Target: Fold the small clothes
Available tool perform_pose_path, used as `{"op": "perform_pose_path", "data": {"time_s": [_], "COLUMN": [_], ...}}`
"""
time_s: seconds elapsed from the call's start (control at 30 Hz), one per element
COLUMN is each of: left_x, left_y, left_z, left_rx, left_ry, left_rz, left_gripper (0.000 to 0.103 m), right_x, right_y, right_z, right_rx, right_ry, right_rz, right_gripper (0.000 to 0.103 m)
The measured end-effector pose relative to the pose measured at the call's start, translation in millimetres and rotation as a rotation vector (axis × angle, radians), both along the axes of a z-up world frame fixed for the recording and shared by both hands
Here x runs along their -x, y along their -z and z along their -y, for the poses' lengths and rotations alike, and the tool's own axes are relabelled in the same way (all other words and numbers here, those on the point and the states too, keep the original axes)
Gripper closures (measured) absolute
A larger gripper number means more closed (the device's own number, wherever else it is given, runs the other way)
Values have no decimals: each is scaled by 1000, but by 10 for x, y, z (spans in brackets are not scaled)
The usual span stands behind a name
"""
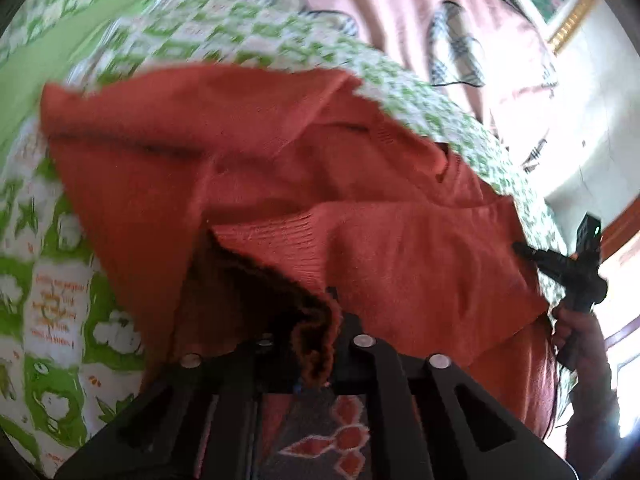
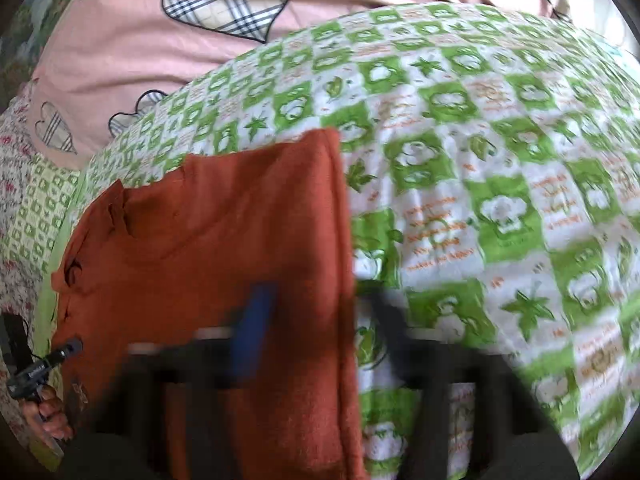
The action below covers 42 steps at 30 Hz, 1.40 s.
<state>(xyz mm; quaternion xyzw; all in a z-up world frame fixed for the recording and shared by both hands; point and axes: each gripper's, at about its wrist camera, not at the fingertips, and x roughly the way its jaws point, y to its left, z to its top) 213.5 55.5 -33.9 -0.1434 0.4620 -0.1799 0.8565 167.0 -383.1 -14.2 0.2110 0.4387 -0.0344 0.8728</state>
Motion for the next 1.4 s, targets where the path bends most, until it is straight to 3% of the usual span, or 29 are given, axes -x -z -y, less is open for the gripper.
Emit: {"op": "perform_pose_path", "data": {"time_s": [0.1, 0.13, 0.3, 0.47, 0.5, 0.53, 0.6, 0.67, 0.73, 0.83, 0.9, 1.0, 1.17, 1.2, 1.27, 1.3, 1.4], "left_x": [18, -8, -8, 91, 136, 182, 263, 294, 258, 74, -124, -487, -1170, -1277, -1487, -1559, -1547], "left_y": [-130, -88, 90, 62, 30, -6, -86, -184, -293, -446, -538, -575, -427, -377, -266, -219, -300], "left_z": [73, 78, -33, -82, -108, -135, -194, -216, -175, -27, 129, 354, 560, 573, 554, 525, 369], "left_rx": [-32, -62, -54, -100, -111, -124, -155, -179, -207, -263, -306, -397, -536, -557, -560, -539, -461], "left_ry": [5, -4, -25, -19, -21, -26, -36, -47, -55, -60, -55, -43, -45, -43, -16, 2, 5], "left_rz": [55, 47, 1, -13, -6, 4, 21, 41, 75, 110, 144, 176, 139, 124, 83, 50, 63], "left_gripper": [98, 98, 98, 90, 89, 86, 82, 74, 49, 27, 21, 20, 20, 21, 53, 97, 100], "right_x": [120, 121, 87, 178, 235, 317, 457, 621, 700, 785, 827, 878, 906, 909, 913, 918, 932], "right_y": [-237, -239, -33, -161, -216, -286, -394, -457, -421, -305, -224, -117, -29, -21, -8, -5, 5], "right_z": [43, 50, 66, -16, -41, -93, -224, -405, -553, -810, -948, -1092, -1159, -1166, -1172, -1172, -1181], "right_rx": [90, 95, 83, 72, 56, 35, 28, 10, -55, -116, -142, -176, -214, -219, -226, -227, -229], "right_ry": [43, 52, 51, 94, 95, 88, 74, 42, 4, -46, -73, -94, -103, -104, -105, -106, -110], "right_rz": [59, 56, 6, 19, 35, 65, 109, 148, 154, 138, 124, 106, 79, 77, 72, 71, 71], "right_gripper": [92, 101, 101, 93, 80, 55, 27, 26, 26, 26, 26, 26, 26, 26, 26, 26, 26]}}
